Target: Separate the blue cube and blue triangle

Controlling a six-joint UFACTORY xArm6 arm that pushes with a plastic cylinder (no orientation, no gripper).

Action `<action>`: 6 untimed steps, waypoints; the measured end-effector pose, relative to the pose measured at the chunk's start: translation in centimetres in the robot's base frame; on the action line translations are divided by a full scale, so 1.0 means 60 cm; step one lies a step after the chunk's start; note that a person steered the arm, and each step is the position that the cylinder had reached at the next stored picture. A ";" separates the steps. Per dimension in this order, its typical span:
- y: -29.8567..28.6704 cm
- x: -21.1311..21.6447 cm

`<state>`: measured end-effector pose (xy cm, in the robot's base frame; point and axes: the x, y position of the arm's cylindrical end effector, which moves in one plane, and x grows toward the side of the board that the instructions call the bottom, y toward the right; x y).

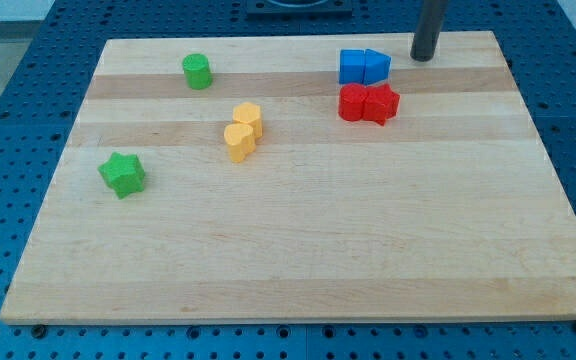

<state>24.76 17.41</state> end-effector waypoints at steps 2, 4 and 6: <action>-0.069 0.039; -0.159 0.048; -0.189 0.097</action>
